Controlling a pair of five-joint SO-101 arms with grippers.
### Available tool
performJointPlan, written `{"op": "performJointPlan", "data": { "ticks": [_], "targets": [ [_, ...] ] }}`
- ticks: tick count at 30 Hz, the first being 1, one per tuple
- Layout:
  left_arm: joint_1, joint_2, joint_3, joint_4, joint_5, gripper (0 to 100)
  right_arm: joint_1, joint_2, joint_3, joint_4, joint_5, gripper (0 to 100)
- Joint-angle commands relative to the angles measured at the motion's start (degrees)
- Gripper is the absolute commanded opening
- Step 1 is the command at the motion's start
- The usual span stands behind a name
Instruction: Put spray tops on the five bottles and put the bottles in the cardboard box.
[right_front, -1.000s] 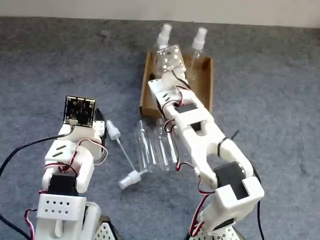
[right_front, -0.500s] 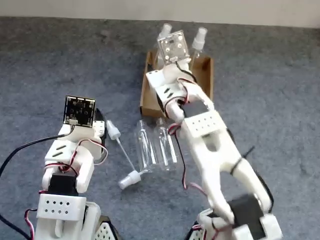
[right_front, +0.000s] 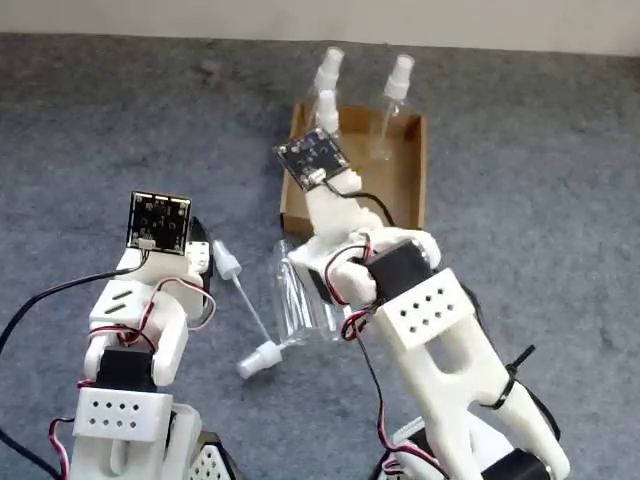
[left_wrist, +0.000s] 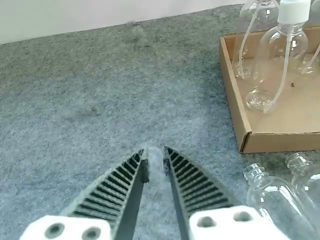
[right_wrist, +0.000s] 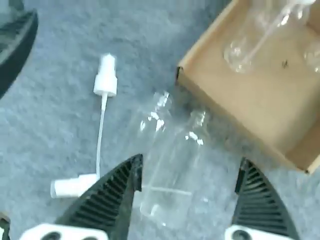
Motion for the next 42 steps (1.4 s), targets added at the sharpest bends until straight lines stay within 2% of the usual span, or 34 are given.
{"op": "performJointPlan", "data": {
  "ticks": [1, 3, 9, 23, 25, 28, 30, 35, 38, 42],
  "targets": [
    [-0.5, 0.3, -1.0, -1.2, 0.0, 1, 0.2, -1.5, 0.9, 0.9, 0.1, 24.3],
    [-0.5, 0.3, -1.0, -1.2, 0.0, 1, 0.7, 0.0, 3.5, 0.0, -1.1, 24.3],
    [-0.5, -0.1, -0.2, -1.3, 0.0, 1, 4.5, 6.0, 9.2, -12.4, -14.2, 24.3],
    [-0.5, -0.1, -0.2, -1.3, 0.0, 1, 5.3, 23.3, 12.8, -13.3, -14.7, 23.3],
    [-0.5, -0.1, -0.2, -1.3, 0.0, 1, 6.1, 24.0, 13.7, -13.2, -14.5, 17.8],
    [-0.4, -0.1, -0.2, -1.3, 0.0, 1, 7.6, 24.1, 14.2, -11.4, -14.3, 1.0],
    [-0.4, -0.1, -0.2, -1.3, 0.0, 1, 9.9, 24.1, 14.4, -7.3, -14.2, 1.8],
    [0.5, 0.0, -0.1, -1.3, 0.0, 1, 15.4, 23.3, 14.2, 7.7, -2.0, 0.3],
    [0.6, 0.0, -0.1, -1.3, 0.0, 1, 21.6, 18.3, 14.6, 9.1, 1.5, 0.3],
    [0.7, 0.0, -0.1, -1.3, 0.0, 1, 34.8, 7.8, 16.7, 9.3, 9.2, 0.3]
  ]
}}
